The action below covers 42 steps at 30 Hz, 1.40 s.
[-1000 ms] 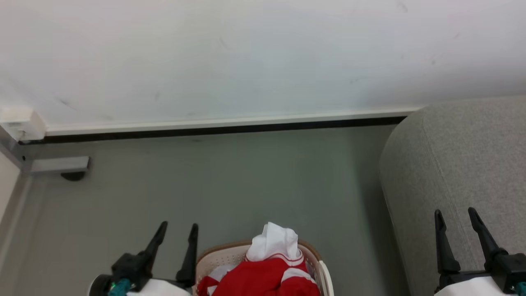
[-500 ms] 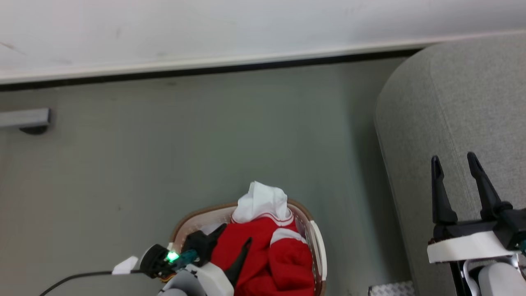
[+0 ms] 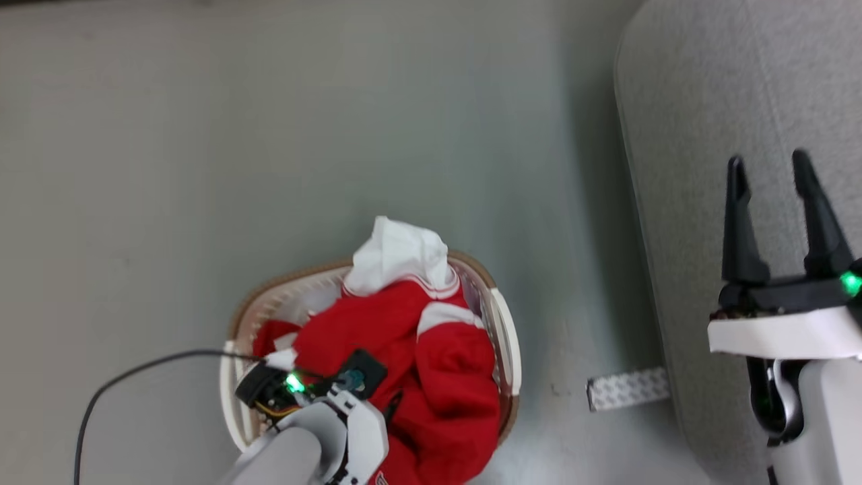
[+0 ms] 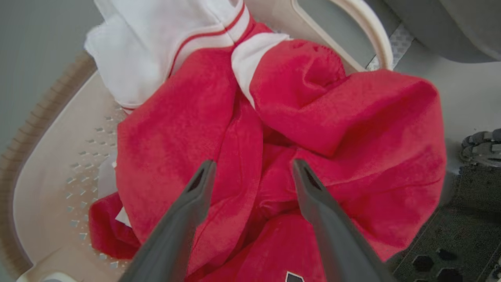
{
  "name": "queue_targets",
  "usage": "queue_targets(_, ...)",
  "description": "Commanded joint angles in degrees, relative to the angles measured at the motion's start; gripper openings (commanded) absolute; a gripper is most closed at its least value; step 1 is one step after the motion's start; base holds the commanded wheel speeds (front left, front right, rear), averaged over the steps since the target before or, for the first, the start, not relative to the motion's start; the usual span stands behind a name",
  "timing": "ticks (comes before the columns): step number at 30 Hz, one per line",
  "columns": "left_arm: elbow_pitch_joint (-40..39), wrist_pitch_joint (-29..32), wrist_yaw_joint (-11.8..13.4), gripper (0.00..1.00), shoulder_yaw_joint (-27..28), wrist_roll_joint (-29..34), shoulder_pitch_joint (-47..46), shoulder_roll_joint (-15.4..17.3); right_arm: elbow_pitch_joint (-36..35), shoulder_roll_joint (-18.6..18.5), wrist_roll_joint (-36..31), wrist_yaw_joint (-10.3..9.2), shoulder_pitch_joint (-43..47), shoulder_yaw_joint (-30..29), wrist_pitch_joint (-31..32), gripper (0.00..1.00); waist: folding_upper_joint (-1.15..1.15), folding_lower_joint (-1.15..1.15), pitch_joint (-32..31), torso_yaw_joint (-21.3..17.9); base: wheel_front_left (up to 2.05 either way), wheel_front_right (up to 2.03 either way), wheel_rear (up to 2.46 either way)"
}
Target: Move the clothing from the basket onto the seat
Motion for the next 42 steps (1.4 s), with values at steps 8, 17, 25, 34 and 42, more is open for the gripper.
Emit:
queue_targets(8, 5.67, 4.85, 0.09, 1.00, -8.14, -0.67, -7.94, 2.00, -4.13, -0.07, 2.87, -0.12, -5.28, 1.18, -0.17, 1.00, 0.00, -0.01, 12.72, -2.84, 0.00, 0.00, 0.00)
queue_targets(17, 10.24, 4.52, 0.36, 0.48, -8.83, 0.07, -13.76, 2.22, -6.90, -0.07, 4.39, -0.12, -8.20, 0.99, -0.18, 1.00, 0.00, -0.01, 18.14, -3.62, 0.00, 0.00, 0.00)
queue_targets(25, 13.87, -1.00, 0.17, 0.00, -7.79, -3.54, -13.55, -0.41, -4.79, -0.08, 5.38, -0.12, -5.07, 0.27, -0.18, 1.00, 0.00, -0.01, 12.85, -2.69, 0.00, 0.00, 0.00)
queue_targets(34, 13.77, -5.38, 0.05, 0.00, -6.07, -9.67, -7.12, -1.92, -0.98, -0.10, 3.49, -0.12, 2.36, -1.59, -0.18, 1.00, 0.00, -0.01, -2.59, 0.85, 0.00, 0.00, 0.00)
queue_targets(42, 9.33, -6.81, 0.11, 0.00, -5.05, -14.25, -0.72, -2.13, 1.59, -0.12, 2.37, -0.12, 10.27, -2.50, -0.18, 1.00, 0.00, -0.01, -15.83, 4.55, 0.00, 0.00, 0.00)
